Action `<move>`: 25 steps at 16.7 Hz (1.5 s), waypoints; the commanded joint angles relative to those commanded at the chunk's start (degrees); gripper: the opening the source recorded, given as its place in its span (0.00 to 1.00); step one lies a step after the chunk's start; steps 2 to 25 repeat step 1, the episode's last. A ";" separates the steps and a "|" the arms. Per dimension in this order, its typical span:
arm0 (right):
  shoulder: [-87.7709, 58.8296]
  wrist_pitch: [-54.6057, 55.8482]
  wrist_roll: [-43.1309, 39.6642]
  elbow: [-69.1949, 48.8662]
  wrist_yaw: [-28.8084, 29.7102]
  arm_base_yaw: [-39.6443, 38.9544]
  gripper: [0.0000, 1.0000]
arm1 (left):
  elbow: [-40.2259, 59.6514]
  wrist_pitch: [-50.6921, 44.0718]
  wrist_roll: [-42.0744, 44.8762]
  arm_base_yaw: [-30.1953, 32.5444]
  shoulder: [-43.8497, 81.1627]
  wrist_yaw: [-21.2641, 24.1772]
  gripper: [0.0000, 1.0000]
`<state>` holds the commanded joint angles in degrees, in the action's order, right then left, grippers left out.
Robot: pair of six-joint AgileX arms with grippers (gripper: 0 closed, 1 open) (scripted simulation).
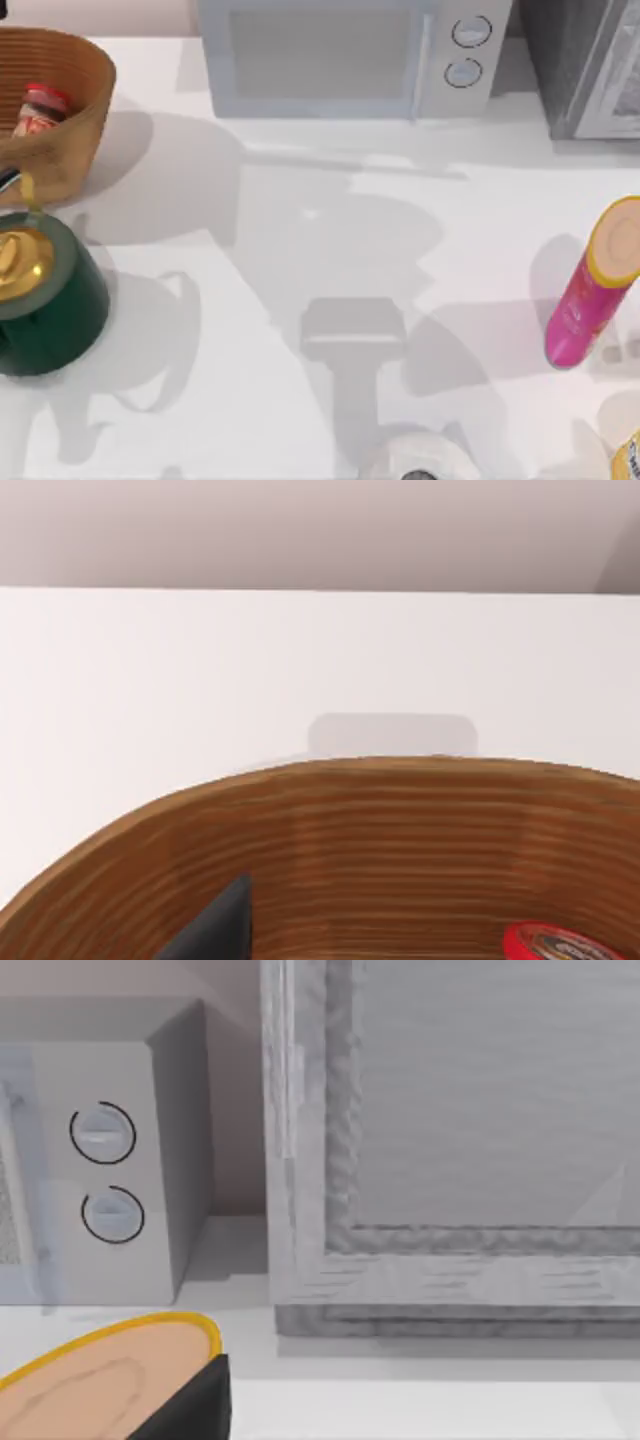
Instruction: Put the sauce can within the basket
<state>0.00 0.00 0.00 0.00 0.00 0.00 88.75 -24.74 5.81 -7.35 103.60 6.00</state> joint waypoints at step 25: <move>0.00 0.00 0.00 0.00 0.00 0.00 1.00 | 0.00 0.00 0.00 0.00 0.00 0.00 1.00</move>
